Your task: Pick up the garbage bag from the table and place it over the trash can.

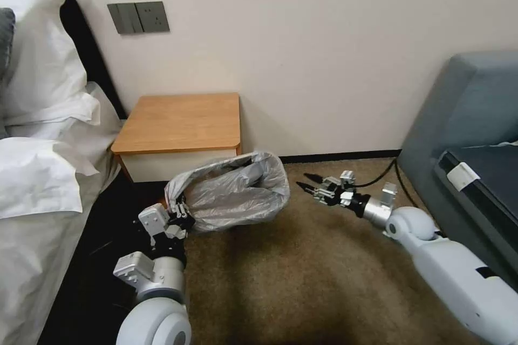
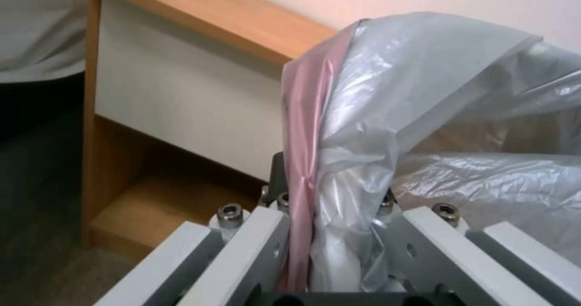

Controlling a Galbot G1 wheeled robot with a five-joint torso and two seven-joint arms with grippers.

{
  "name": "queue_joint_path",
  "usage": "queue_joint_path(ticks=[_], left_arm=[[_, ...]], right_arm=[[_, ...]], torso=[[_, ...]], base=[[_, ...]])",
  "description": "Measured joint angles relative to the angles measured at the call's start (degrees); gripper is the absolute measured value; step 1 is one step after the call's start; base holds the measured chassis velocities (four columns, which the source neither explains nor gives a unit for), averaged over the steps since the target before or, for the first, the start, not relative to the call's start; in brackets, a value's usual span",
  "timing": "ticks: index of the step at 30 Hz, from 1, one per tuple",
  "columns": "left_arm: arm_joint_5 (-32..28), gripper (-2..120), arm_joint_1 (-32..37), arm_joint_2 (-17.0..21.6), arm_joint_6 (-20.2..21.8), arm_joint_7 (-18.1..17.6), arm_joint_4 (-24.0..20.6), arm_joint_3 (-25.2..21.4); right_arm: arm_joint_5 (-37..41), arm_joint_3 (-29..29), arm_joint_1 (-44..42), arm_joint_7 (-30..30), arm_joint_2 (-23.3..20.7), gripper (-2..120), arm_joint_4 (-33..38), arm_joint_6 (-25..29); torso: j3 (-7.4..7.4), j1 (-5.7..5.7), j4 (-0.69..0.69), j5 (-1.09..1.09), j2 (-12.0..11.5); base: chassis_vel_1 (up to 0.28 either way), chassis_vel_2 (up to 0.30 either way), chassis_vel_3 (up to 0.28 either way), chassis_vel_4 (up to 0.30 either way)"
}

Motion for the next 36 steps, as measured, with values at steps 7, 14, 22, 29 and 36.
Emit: queue_joint_path(ticks=[7, 14, 22, 29, 36], left_arm=[[1.89, 5, 0.04, -0.79, -0.72, -0.55, 2.42, 1.06], [3.40, 5, 0.37, -0.46, -0.90, -1.44, 3.64, 2.09], [6.31, 5, 0.33, -0.48, -1.09, -1.97, 4.39, 3.60], [10.95, 5, 0.31, -0.70, -1.90, -2.63, 5.26, 5.13], [16.10, 5, 0.51, -1.15, -2.69, -3.49, 6.40, 7.52]], right_arm=[[-18.21, 5.12, -5.76, 6.70, -1.85, 73, 12.75, 0.69], [-30.66, 6.95, -11.22, 5.22, -6.73, 46, 27.90, 1.55], [-32.29, 1.13, -8.41, 4.86, -12.48, 16, 38.15, -5.48], [-30.67, -5.75, -4.41, 8.34, -18.89, 0, 41.44, -12.30], [-31.28, -15.69, 1.03, 12.64, -23.65, 0, 45.26, -18.84]], torso=[[0.00, 0.00, 0.01, 0.00, 0.01], [0.00, 0.00, 0.00, -0.01, 0.01], [0.00, 0.00, 0.01, -0.02, 0.01], [0.00, 0.00, 0.01, -0.01, 0.00], [0.00, 0.00, -0.01, -0.02, 0.01]], base=[[0.000, 0.000, 0.000, 0.000], [0.000, 0.000, 0.000, 0.000], [0.000, 0.000, 0.000, 0.000], [0.000, 0.000, 0.000, 0.000], [0.000, 0.000, 0.000, 0.000]])
